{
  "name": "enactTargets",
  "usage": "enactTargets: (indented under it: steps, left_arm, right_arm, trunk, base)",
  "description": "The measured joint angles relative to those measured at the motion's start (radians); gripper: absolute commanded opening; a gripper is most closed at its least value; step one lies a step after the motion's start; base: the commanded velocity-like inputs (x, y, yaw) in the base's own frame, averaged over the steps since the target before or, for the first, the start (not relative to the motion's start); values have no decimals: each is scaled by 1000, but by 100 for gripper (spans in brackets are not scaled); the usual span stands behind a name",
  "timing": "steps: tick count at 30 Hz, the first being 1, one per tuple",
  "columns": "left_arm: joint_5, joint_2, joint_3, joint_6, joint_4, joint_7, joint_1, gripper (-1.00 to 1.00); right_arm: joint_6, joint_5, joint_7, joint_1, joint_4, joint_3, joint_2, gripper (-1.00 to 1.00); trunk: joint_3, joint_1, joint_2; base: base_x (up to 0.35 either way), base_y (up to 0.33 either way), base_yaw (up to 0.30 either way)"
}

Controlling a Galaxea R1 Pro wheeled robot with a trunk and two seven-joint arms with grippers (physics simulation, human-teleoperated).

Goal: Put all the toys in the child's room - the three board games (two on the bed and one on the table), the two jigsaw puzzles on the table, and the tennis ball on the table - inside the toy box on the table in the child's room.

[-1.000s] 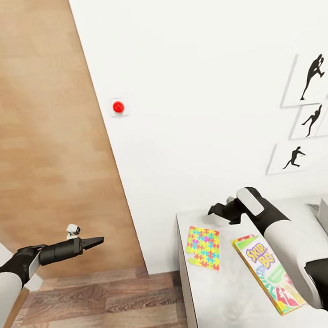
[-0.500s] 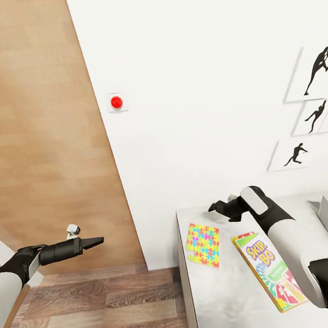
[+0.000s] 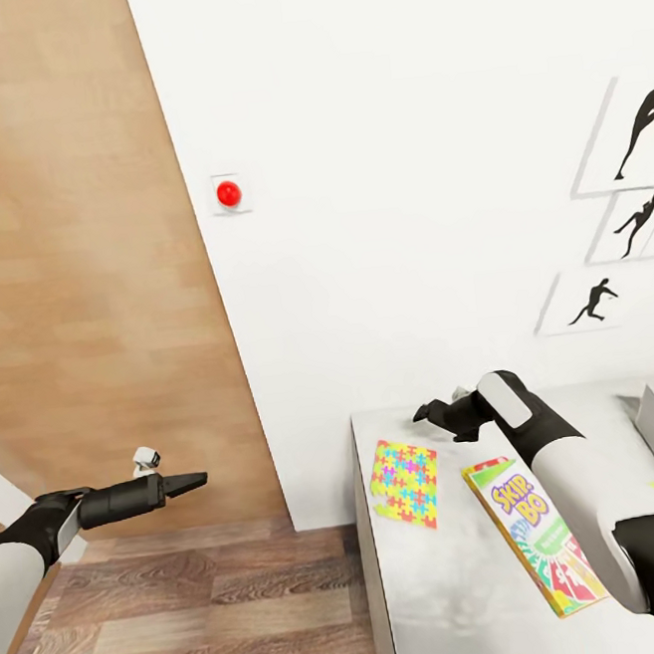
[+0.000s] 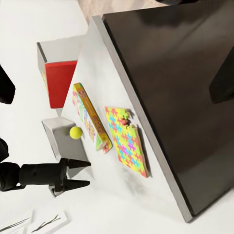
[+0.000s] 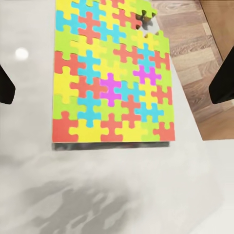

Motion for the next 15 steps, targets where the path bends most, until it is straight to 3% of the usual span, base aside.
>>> enactTargets:
  steps: [15]
  left_arm:
    - [1,0,0,0,0,0,0,100]
  right_arm:
    - [0,1,0,0,0,1,9,100]
  trunk:
    - [-24,0,0]
  base:
    - [0,0,0]
